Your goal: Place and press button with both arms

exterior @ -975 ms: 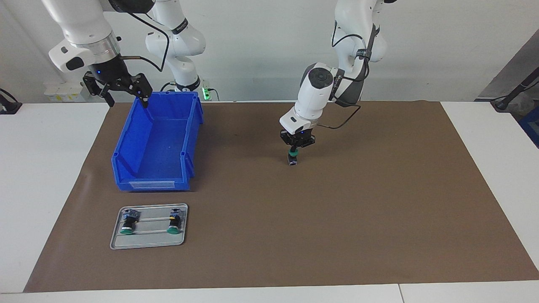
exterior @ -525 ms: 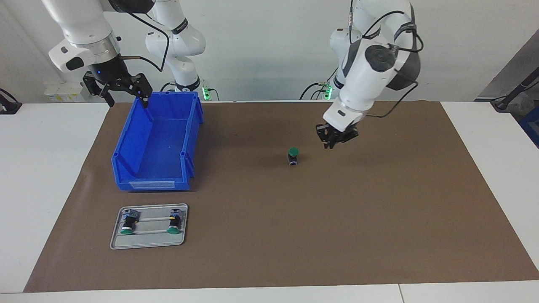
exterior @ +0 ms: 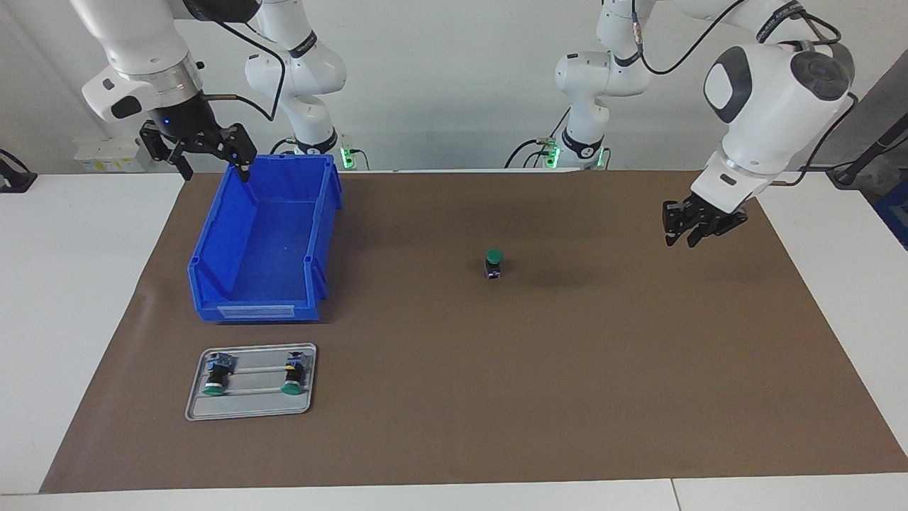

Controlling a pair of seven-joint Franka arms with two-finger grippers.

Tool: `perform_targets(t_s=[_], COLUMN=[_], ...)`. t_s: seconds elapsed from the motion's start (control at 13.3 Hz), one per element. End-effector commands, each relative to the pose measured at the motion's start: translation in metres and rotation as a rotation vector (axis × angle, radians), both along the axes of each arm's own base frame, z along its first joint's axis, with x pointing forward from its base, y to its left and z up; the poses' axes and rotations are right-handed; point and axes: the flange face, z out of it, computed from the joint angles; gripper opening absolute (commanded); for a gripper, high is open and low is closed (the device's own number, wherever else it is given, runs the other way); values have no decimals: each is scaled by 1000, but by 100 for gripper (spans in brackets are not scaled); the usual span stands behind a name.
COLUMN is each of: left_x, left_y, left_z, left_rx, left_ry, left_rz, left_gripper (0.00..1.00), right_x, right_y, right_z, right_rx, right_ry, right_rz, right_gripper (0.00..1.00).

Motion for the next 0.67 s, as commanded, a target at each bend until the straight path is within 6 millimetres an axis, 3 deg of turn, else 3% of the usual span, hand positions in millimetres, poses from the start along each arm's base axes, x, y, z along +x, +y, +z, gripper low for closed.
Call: perform_targets(t_s=[0.0, 0.15, 0.3, 0.38, 0.6], left_x=[-11, -12, -12, -10, -8], left_y=[1, 0, -1, -1, 1], left_z=[34, 37, 47, 50, 50], left_rx=[25, 21, 20, 18, 22], left_ry=[39, 37, -5, -32, -46], left_rz=[-12, -10, -14, -14, -11], left_gripper=[42, 55, 95, 100, 100], right_x=[-9, 1, 7, 5, 9], right_y=[6, 46, 118, 156, 251], right_z=[0, -4, -28, -39, -82], right_rx=[29, 35, 47, 61, 92], right_ry=[3, -63, -76, -98, -115], right_rz=[29, 15, -49, -80, -181], right_gripper=[100, 100, 100, 100, 100])
